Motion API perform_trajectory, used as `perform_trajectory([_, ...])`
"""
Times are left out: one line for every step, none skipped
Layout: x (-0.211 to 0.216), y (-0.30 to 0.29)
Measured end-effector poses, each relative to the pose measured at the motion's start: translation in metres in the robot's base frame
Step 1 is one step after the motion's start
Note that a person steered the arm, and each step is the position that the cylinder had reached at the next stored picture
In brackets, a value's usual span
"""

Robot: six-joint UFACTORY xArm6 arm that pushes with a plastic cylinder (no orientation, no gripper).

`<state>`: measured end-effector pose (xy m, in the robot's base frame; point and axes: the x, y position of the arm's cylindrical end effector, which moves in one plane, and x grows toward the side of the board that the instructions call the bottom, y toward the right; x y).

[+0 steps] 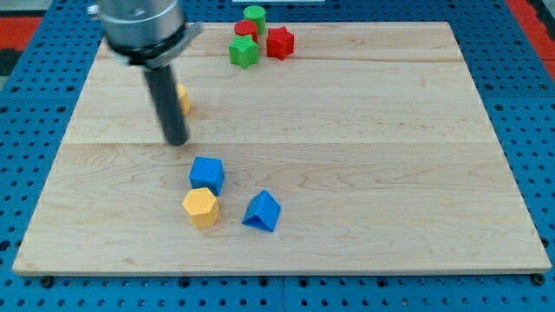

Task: Move yellow hexagon into the yellow heart

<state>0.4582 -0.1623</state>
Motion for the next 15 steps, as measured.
perform_trajectory([0.066, -0.019])
perform_trajectory([0.122, 0.007])
perform_trajectory([0.120, 0.083])
perform_trajectory([0.114, 0.130])
perform_trajectory([0.106, 0.115])
perform_trajectory([0.081, 0.089])
perform_trajectory([0.062, 0.037])
perform_trajectory([0.074, 0.005])
perform_trajectory([0.083, -0.004])
perform_trajectory([0.083, -0.056])
perform_trajectory([0.058, -0.068])
perform_trajectory([0.023, -0.024])
perform_trajectory([0.024, 0.003])
perform_trajectory([0.031, 0.007])
perform_trajectory([0.027, 0.021])
